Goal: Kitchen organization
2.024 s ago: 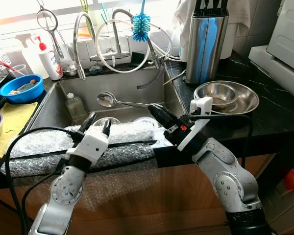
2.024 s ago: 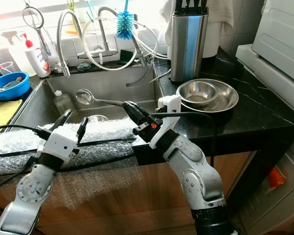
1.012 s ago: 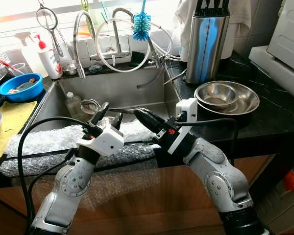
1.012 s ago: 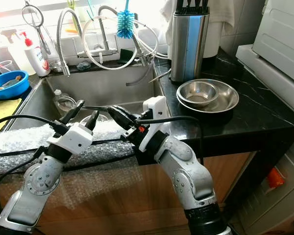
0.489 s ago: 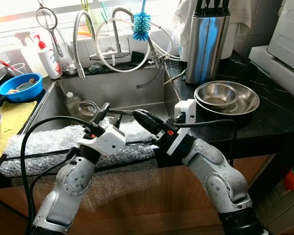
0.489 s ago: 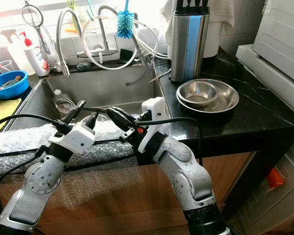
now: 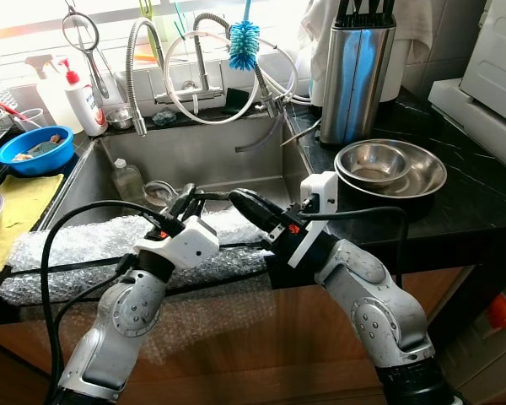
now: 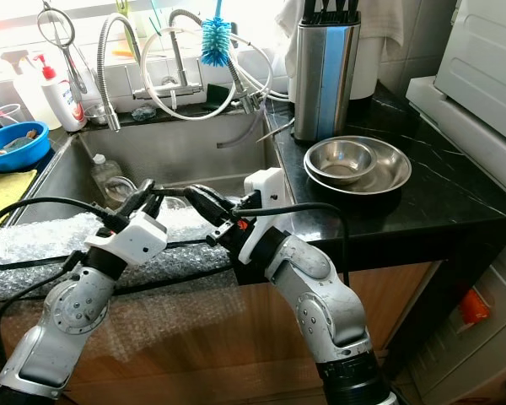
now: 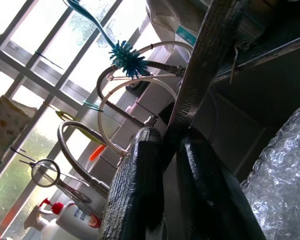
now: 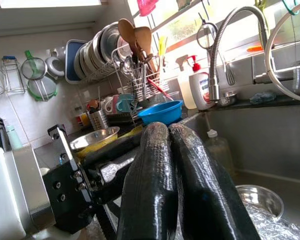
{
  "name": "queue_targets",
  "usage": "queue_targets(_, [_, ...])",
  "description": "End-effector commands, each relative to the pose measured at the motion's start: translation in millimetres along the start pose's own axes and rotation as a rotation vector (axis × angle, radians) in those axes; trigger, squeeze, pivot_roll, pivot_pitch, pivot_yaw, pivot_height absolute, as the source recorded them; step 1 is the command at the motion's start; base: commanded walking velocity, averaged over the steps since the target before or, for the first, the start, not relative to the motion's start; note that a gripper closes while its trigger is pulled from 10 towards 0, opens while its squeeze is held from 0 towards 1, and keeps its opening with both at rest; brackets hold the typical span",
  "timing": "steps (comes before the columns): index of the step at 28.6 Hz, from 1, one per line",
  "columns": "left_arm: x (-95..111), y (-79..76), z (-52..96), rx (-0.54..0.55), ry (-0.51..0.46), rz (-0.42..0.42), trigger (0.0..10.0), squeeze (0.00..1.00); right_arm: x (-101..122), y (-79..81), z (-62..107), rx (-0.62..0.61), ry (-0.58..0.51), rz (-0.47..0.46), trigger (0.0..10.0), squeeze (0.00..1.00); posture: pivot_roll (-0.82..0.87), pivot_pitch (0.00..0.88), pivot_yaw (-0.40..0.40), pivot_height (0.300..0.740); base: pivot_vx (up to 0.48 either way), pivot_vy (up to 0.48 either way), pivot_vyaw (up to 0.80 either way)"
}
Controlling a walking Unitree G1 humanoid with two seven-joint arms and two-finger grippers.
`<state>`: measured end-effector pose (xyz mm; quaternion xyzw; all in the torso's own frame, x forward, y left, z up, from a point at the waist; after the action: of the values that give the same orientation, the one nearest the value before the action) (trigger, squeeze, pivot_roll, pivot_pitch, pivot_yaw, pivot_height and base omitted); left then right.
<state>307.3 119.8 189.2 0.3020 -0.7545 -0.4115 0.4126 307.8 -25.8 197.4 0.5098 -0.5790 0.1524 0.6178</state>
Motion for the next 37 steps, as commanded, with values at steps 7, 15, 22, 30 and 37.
queue_targets(7, [-4.4, 3.9, -1.3, 0.015, 0.016, -0.012, 0.0, 0.0, 6.6, 12.6, -4.7, 0.057, -0.024, -0.01, 10.0, 1.0, -0.08, 0.0, 0.103, 0.74, 0.0, 0.0, 0.0])
queue_targets(15, [-4.3, 5.2, -2.9, 0.025, 0.016, -0.015, 0.0, 0.0, 21.3, 15.4, -6.2, 0.046, -0.084, 0.035, 10.0, 1.0, -0.08, 0.0, 0.105, 0.74, 0.0, 0.0, 0.0])
queue_targets(22, [-6.7, 10.0, -3.5, 0.06, 0.032, 0.001, 0.0, 0.0, 39.5, 11.9, -5.2, -0.022, -0.165, 0.132, 10.0, 0.82, -0.08, 0.0, 0.105, 0.74, 0.0, 0.0, 0.0])
queue_targets(30, [-32.9, 32.1, -0.4, 0.245, 0.191, 0.231, 0.0, 0.0, 68.1, -8.4, 21.7, -0.318, -0.353, 0.399, 10.0, 0.0, -0.09, 0.0, 0.108, 0.74, 0.0, 0.0, 0.0])
queue_targets(37, [-45.8, 37.1, 3.8, 0.313, 0.252, 0.322, 0.0, 0.0, 46.3, -27.7, 46.1, -0.494, -0.338, 0.458, 10.0, 0.0, -0.09, 0.0, 0.109, 0.74, 0.0, 0.0, 0.0])
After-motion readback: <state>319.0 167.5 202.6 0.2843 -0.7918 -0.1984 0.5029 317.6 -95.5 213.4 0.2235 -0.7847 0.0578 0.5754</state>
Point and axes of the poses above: a point about 5 cm out from each wrist's last joint towards the gripper, its own z axis pointing back from the gripper into the wrist, its own x axis along the axis of the wrist's last joint, y = z × x, the point moved 4 cm from there along -z, pointing out of the wrist towards the gripper, and after that the axes turned 14 degrees about -z, right-handed, at the moved point
